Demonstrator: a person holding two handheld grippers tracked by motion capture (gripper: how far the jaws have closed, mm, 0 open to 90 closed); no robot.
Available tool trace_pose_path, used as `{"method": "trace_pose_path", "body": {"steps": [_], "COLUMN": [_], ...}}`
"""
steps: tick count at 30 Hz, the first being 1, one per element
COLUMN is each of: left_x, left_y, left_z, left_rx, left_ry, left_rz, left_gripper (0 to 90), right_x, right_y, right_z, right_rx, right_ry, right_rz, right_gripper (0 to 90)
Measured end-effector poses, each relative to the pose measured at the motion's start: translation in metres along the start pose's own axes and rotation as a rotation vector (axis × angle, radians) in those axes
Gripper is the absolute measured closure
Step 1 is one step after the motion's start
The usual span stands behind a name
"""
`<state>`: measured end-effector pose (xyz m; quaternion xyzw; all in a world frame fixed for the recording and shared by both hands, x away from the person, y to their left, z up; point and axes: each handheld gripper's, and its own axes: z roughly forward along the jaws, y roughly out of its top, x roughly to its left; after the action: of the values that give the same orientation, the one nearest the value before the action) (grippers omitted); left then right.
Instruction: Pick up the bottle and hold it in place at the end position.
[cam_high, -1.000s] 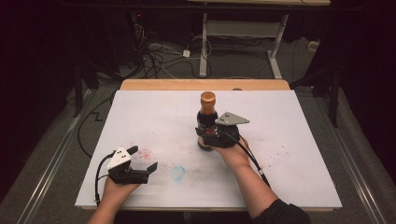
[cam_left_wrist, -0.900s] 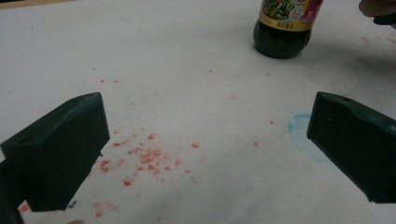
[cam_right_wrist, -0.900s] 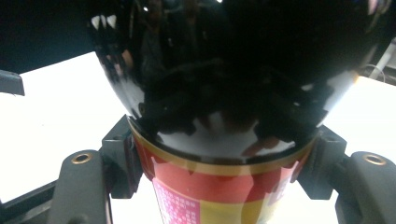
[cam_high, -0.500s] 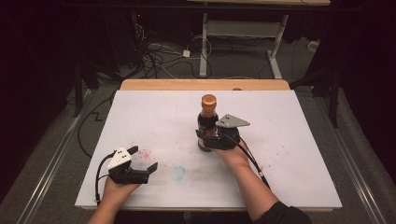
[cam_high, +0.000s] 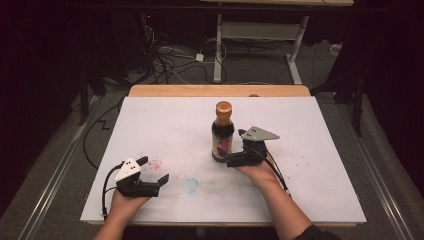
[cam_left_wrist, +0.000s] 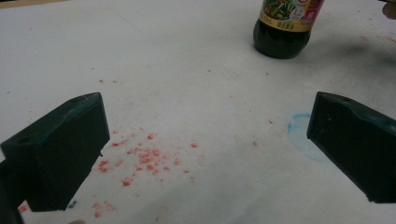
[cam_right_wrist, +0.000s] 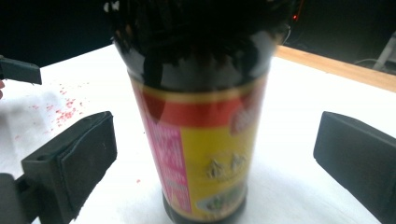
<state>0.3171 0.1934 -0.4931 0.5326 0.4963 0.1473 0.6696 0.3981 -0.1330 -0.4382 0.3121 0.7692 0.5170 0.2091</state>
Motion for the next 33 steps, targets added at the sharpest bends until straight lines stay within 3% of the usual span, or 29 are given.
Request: {"method": "trace_pose_path", "body": {"steps": [10,22,28,33], "left_x": [0.0,-0.001,-0.01,-0.023], "left_y": [0.001,0.001,-0.002,-0.005], "left_z": [0.001,0.004,0.007,0.012], "left_rx": [0.01,0.018,0.04,0.055], "left_ry": [0.001,0.022,0.001,-0.007], "left_rz": [-0.012,0.005,-0.011,-0.022], "left_gripper": [0.0,0.0,0.0,0.0], "right_x": [-0.01,-0.02,-0.026,-0.029], "right_y": [-0.021,-0.041,-0.048,-0.047], "right_z": [-0.033,-0.055,-0.059,-0.061], "right_rx": [-0.008,-0.018,-0.013,-0.018], "right_ry": [-0.019,-0.052,-0.058,-0.059], "right_rz": [0.01,0.032,0.037,0.044], "right_gripper": [0.4,0.7,6.9,17.4]}}
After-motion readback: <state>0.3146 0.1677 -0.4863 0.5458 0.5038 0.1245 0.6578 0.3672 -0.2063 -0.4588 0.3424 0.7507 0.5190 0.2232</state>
